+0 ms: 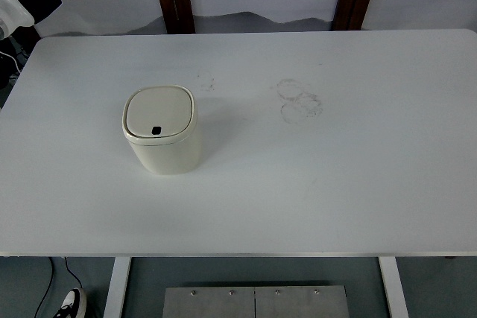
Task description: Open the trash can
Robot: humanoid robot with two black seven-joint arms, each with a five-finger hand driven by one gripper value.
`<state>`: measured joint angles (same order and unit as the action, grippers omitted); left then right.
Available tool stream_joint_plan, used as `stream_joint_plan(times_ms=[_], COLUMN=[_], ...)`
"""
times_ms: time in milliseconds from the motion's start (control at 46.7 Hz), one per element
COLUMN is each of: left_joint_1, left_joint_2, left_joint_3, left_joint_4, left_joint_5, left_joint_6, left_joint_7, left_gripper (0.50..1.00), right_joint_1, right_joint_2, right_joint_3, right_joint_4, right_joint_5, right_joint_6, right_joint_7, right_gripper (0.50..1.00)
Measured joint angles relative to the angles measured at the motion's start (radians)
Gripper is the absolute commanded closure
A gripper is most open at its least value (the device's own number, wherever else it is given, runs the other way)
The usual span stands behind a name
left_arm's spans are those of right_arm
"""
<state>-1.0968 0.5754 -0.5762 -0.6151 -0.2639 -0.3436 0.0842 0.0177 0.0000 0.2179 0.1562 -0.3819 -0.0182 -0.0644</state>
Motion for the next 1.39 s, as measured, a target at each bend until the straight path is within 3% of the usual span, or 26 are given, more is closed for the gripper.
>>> stream_joint_plan(times_ms=[1392], left_joint_1=[0.037], left_joint_2=[0.004], left_joint_3=[0.001], left_joint_4=[-0.002], left_joint_5=[0.000], left_joint_6=[0.000], left_joint_7=[0.002], left_gripper=[0.500], right_joint_1=[-0.001], right_joint_2=[0.000], right_joint_3=[0.001], right_joint_4=[0.000], right_joint_5=[0.000], right_joint_6=[0.000], right_joint_7=[-0.002], right_gripper=[0.505])
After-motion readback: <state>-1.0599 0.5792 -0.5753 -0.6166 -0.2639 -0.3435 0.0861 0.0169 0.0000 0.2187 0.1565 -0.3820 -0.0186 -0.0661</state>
